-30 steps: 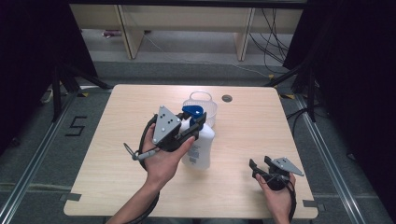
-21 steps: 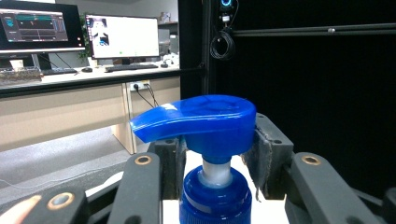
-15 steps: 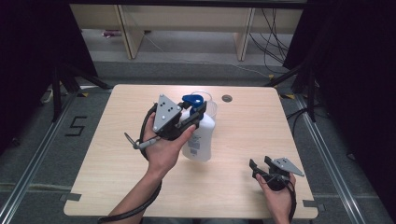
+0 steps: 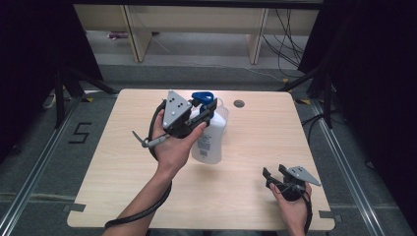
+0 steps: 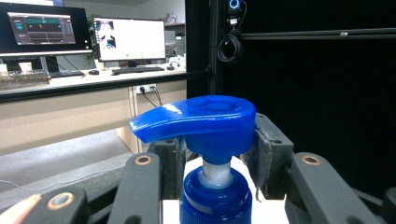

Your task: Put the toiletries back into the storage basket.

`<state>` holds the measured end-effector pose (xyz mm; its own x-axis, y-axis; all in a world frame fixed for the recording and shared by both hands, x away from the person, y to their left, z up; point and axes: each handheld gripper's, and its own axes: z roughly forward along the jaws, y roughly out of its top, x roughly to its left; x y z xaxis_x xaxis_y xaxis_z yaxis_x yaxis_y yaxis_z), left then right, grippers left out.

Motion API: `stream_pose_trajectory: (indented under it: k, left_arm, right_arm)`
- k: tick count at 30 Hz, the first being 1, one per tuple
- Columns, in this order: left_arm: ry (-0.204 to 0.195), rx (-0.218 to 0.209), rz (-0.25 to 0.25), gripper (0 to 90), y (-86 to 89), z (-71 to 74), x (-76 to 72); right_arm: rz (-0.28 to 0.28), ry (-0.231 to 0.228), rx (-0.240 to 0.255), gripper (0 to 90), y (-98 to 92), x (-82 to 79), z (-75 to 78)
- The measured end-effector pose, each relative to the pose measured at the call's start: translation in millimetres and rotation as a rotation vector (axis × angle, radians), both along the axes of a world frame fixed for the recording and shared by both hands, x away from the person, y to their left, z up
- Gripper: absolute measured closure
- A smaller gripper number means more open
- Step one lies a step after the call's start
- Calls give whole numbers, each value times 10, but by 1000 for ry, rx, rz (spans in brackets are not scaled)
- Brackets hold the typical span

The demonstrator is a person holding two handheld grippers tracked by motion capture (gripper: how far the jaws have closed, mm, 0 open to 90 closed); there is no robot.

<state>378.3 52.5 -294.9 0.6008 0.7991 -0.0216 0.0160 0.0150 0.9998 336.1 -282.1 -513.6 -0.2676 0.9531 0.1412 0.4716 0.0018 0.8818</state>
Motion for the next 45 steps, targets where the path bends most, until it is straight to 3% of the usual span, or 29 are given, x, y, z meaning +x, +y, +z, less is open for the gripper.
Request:
stream_pose_trajectory:
  k: [11,17,20,21,45]
  left_arm:
    - [4,-1,22,601,39,36,142]
    - [-4,-1,23,600,27,36,200]
    - [0,-5,21,601,29,41,235]
    - [-1,-7,21,600,27,43,243]
    - [-3,-25,50,601,32,189,456]
  right_arm:
    - [-3,-12,10,332,3,7,-10]
    - [-17,10,38,331,14,-7,-3]
    - [-11,-3,24,330,0,6,-8]
    - [-6,-6,42,330,3,3,-5]
    - [-8,-5,22,330,-12,-3,-3]
